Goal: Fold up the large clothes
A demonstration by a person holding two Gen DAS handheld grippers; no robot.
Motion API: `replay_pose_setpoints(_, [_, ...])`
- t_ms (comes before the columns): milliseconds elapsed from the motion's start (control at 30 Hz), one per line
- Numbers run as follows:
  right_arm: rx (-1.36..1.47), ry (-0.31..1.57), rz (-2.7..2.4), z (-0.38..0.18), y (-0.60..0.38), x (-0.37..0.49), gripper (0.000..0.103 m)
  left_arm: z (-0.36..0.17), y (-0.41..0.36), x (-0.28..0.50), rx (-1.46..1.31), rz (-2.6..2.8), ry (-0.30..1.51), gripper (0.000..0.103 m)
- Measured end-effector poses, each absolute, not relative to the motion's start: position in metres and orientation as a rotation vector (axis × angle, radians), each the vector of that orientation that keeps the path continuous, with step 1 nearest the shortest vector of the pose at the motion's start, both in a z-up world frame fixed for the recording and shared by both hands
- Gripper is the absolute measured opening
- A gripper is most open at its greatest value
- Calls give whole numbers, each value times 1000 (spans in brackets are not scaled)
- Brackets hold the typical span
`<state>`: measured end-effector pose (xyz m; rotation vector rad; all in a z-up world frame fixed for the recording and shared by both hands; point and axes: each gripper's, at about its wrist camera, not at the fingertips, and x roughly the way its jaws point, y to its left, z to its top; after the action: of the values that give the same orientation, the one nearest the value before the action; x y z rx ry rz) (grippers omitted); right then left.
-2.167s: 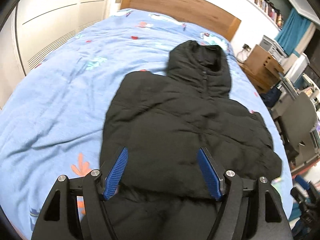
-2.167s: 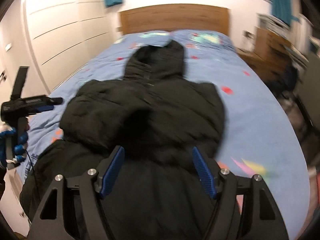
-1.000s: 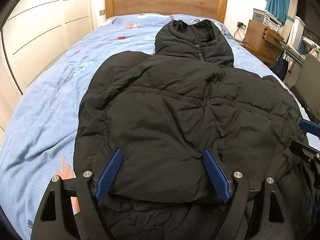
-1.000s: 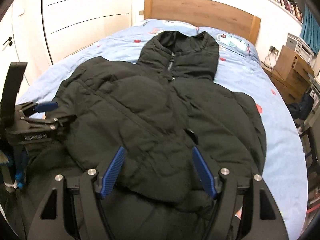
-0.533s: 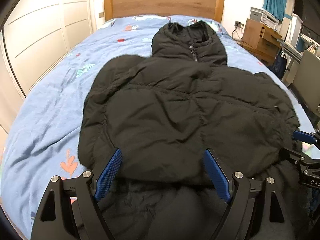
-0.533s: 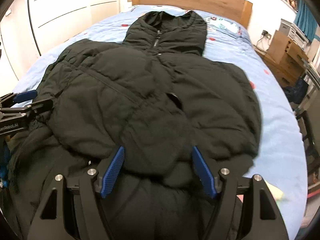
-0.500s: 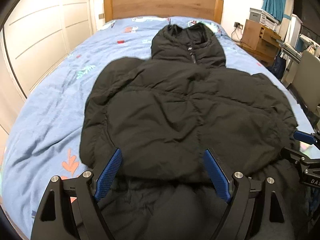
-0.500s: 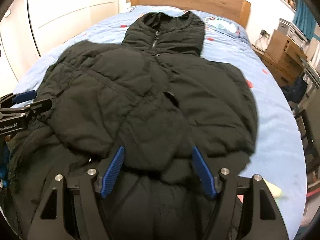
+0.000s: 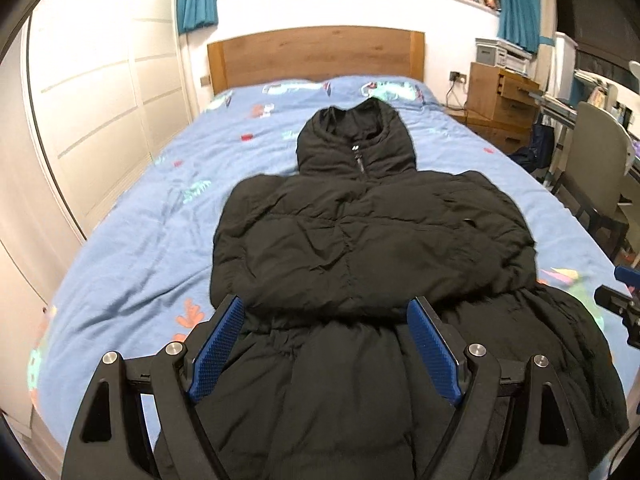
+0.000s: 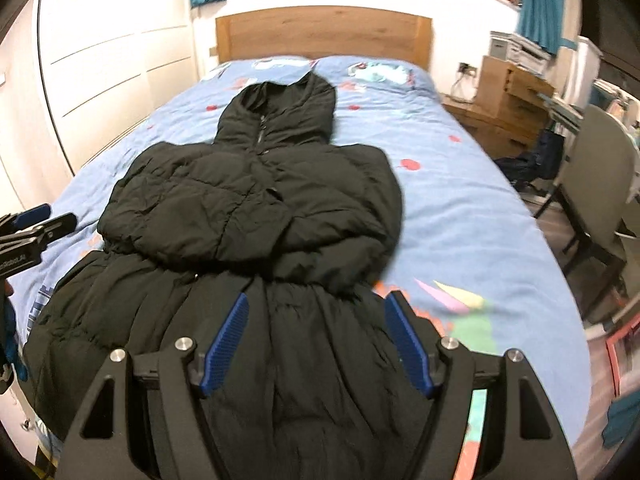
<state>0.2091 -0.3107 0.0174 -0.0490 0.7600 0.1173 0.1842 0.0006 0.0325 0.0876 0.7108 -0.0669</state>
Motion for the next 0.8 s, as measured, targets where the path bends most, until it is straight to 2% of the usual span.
replay_pose_setpoints(267, [-31,680,106,48,-322,151,69,64,-13,130,143,-81,631,83])
replay_pose_setpoints(467, [5,609,139,73,-328,133,69,78,-14,118,153,-102,612,83])
replay_pose_setpoints(633, [3,574,141,86,-327,137,71,80,-2,135,121,-126,648,93])
replay_pose_setpoints(700, [9,579,145,89,-326,146,77,83,11,148,101,-138,668,96])
replay_pose_setpoints(800, [19,585,163,98,-325,168,79,92,39,180,58,-128,696,99])
